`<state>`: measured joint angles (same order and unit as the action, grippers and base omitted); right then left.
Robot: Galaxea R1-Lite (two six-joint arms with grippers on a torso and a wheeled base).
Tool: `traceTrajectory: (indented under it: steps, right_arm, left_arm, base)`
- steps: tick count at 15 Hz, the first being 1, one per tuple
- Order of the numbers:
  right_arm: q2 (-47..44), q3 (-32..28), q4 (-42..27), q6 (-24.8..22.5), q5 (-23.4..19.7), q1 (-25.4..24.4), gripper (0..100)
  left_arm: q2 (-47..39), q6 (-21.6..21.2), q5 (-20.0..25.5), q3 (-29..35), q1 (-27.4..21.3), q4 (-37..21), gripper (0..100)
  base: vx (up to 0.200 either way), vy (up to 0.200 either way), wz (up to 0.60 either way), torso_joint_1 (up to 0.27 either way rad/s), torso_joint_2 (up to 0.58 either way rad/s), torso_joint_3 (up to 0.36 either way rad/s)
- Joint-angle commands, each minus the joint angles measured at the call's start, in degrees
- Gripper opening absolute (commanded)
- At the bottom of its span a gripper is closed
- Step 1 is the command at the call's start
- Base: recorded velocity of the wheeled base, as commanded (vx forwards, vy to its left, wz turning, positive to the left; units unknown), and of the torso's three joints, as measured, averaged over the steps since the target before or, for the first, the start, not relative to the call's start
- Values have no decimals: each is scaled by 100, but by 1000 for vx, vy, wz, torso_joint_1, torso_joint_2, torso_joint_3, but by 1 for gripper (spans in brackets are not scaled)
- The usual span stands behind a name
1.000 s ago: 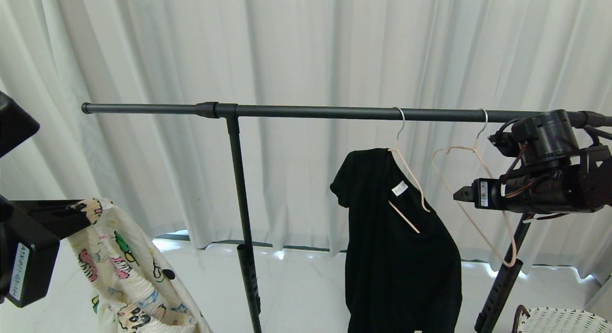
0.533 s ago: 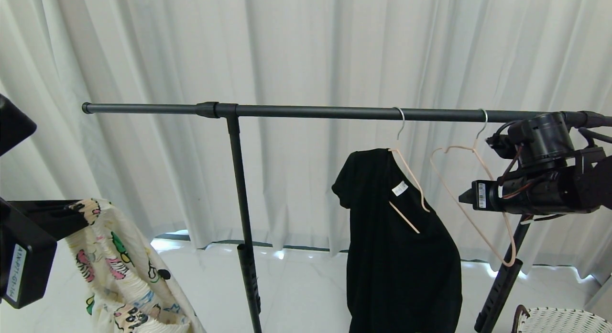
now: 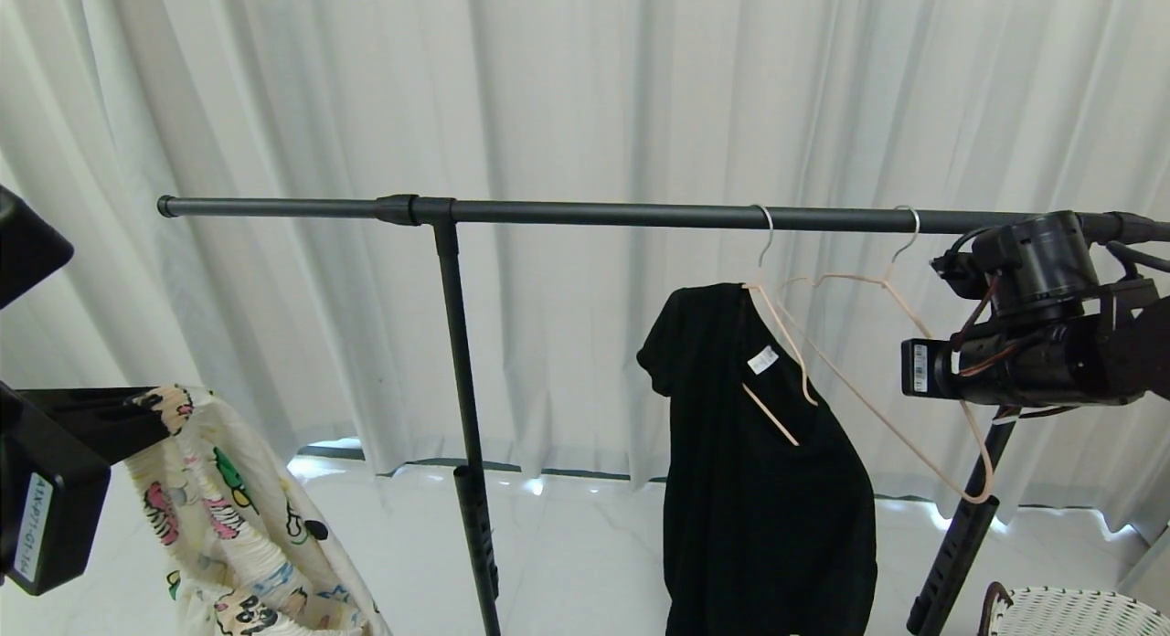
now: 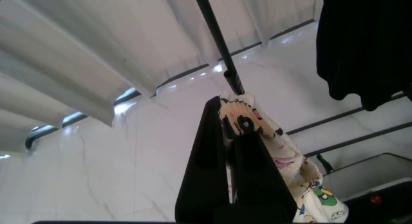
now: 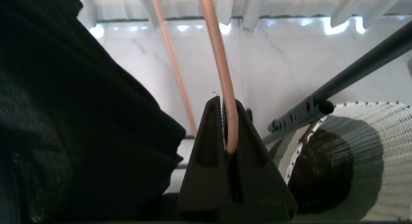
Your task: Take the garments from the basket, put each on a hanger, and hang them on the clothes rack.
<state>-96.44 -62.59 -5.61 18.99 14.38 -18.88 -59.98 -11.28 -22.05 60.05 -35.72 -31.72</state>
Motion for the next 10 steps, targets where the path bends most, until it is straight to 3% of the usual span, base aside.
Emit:
traceTrajectory:
  steps: [1,8,10]
  right_arm:
    - [90,10,33,-1,3,-1,0]
    - [495,18,51,-1,38,-10,0]
    - [521,62,376,-10,56,-10,0]
  left_arm:
    - [-5,3,-1,-2,3,-1,0]
    - [92,3,-1,-2,3,-1,0]
    - [144,-6,-1,-20,3,-1,0]
  base:
    - [0,0,0,0,0,0]
    - [0,0,0,0,0,0]
    - [0,0,0,0,0,0]
